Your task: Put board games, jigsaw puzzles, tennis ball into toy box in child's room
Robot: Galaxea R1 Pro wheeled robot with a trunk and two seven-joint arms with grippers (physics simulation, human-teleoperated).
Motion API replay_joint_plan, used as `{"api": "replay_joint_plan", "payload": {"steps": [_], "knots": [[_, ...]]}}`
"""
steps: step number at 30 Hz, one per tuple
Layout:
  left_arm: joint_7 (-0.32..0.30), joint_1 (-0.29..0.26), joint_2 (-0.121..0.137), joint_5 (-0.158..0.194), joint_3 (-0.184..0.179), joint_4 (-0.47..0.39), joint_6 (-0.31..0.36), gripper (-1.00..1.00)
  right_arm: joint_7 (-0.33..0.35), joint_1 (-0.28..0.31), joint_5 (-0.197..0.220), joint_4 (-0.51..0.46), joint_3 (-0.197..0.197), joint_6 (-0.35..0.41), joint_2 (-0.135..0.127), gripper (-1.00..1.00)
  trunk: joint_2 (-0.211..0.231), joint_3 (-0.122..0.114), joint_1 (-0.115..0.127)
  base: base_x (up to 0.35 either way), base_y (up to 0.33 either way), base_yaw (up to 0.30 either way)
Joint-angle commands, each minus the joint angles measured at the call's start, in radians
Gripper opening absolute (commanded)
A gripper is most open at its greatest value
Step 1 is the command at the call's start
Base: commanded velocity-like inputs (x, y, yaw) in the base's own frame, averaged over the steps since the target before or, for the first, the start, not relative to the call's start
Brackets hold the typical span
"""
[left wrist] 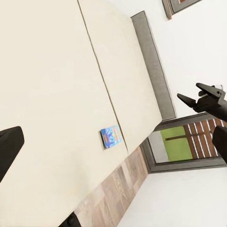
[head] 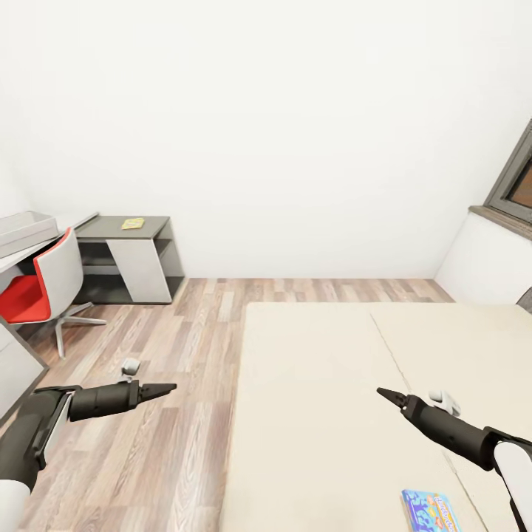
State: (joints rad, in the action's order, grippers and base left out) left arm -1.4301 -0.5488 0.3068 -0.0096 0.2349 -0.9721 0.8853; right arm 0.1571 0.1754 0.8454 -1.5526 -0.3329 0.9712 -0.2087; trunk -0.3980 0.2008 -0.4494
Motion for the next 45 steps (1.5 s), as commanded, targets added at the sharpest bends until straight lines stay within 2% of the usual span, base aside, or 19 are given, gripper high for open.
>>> {"api": "replay_joint_plan", "payload": {"steps": [1,45], "knots": [[-0.004,-0.001,0.000,-0.001,0.001,0.000,0.011,1.00,0.010,0.001,-0.009,0.000,-0.002,0.005,0.000,1.00,-0.002,0.002,-0.001,0.000,-0.195,0.000],[-0.004,-0.001,0.000,-0.001,0.001,0.000,0.011,1.00,0.010,0.001,-0.009,-0.001,-0.002,0.007,0.000,1.00,-0.002,0.002,-0.001,0.000,-0.196,0.000]]}}
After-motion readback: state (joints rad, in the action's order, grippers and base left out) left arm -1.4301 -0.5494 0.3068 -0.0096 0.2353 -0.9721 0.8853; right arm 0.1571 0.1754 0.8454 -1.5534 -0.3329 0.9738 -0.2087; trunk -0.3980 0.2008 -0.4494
